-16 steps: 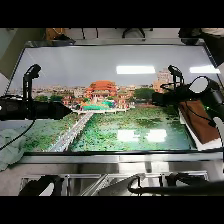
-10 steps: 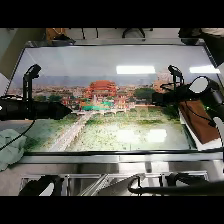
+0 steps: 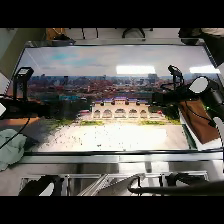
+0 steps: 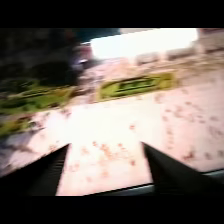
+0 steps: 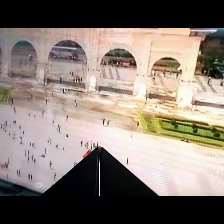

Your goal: Fold the shirts.

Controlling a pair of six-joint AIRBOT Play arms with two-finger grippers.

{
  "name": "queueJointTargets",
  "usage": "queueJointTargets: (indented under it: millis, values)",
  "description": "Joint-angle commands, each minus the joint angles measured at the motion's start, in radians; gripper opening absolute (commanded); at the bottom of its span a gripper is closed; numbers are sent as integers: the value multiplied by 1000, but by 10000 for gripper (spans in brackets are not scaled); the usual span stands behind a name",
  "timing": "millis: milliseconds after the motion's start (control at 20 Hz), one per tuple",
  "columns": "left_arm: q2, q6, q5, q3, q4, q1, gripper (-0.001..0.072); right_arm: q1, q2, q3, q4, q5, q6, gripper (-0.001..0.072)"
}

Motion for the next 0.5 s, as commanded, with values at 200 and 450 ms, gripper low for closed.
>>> queueJointTargets:
  millis: [200, 450]
  values:
    - [-216, -161, -189, -1, 420, 233, 679, 1, -1, 0, 0, 0, 0, 22]
    - [-406, -156, -216, -5, 419, 446, 679, 1, -1, 0, 0, 0, 0, 22]
